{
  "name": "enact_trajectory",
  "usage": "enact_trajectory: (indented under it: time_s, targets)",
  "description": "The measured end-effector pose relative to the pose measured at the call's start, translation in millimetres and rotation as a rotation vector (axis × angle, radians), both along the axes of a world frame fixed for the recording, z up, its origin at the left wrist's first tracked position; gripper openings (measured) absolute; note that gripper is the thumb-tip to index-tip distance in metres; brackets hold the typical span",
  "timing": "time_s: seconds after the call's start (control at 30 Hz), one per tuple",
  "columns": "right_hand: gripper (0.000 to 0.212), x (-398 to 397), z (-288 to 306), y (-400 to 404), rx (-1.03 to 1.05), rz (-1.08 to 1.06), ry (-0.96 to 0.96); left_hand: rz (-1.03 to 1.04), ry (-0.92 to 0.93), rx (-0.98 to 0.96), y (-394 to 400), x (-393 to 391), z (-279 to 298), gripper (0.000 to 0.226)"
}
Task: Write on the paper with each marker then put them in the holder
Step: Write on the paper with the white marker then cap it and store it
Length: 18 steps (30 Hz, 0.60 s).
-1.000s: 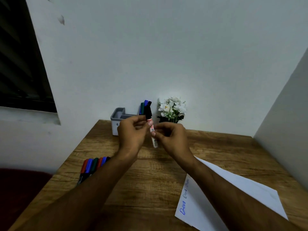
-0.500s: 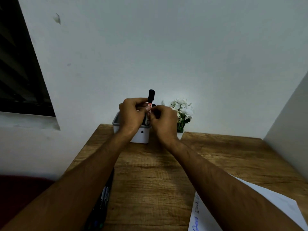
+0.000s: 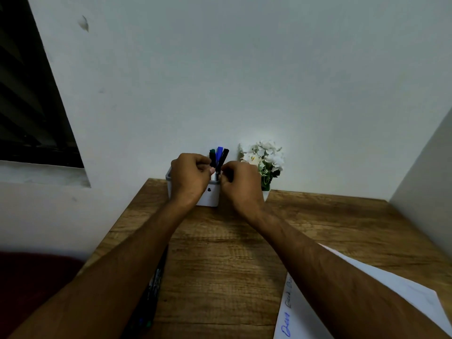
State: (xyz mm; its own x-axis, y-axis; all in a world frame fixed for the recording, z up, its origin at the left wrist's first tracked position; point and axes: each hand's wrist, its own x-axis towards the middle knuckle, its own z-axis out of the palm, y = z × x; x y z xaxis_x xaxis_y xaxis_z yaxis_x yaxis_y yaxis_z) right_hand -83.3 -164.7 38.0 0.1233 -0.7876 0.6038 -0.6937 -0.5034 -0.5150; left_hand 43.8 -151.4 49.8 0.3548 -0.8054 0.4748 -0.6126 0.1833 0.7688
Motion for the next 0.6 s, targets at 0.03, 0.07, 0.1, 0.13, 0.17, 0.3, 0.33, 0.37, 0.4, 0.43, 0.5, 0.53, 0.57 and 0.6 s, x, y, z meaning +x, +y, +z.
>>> enact_trajectory:
  time_s: [0.03,0.07,0.1,0.13,0.17,0.3,0.33,0.37,0.4,0.43,0.5,0.53,0.57,0.6]
  targets:
    - [0.015,-1.2,-2.1,3.3,-0.012,0.015,0.005,-0.004,-0.014,0.003,4.1,0.2,-1.5,0.026]
    - [0.014,-2.2,-4.3,7.3,-0.018,0.032,0.014,-0.009,-0.032,0.009,8.6,0.6,-3.4,0.025]
    - [0.013,-3.5,-6.9,11.4,-0.012,0.052,0.026,-0.02,-0.058,0.017,13.3,1.0,-5.3,0.023]
    - [0.013,-5.2,-9.4,17.3,0.007,0.081,0.04,-0.033,-0.096,0.033,19.5,1.5,-8.2,0.023]
    - [0.014,-7.3,-12.3,22.0,0.033,0.114,0.059,-0.049,-0.142,0.057,25.7,2.3,-11.4,0.022]
    - [0.017,-16.3,-24.1,45.4,0.098,0.22,0.162,-0.07,-0.306,0.159,60.0,11.1,-23.9,0.02]
    - [0.016,-18.1,-26.0,51.0,0.109,0.24,0.18,-0.058,-0.339,0.168,68.3,14.5,-26.2,0.021]
    - [0.016,-19.3,-27.9,56.5,0.12,0.255,0.192,-0.041,-0.376,0.178,77.2,18.7,-27.9,0.022]
    - [0.015,-20.0,-29.8,61.4,0.132,0.264,0.201,-0.017,-0.41,0.198,85.8,22.8,-29.3,0.024]
    - [0.014,-20.6,-31.2,64.8,0.142,0.269,0.21,0.007,-0.436,0.229,92.5,26.1,-29.9,0.026]
    - [0.013,-20.3,-34.3,72.8,0.16,0.276,0.227,0.047,-0.487,0.31,103.6,32.1,-32.6,0.03]
    - [0.012,-20.1,-35.6,76.1,0.17,0.283,0.231,0.058,-0.512,0.354,107.3,34.0,-33.6,0.029]
    - [0.013,-19.7,-37.0,79.8,0.18,0.291,0.229,0.065,-0.533,0.399,111.2,35.0,-34.5,0.029]
    - [0.013,-19.2,-37.7,81.9,0.187,0.293,0.227,0.068,-0.548,0.439,113.2,34.6,-34.3,0.029]
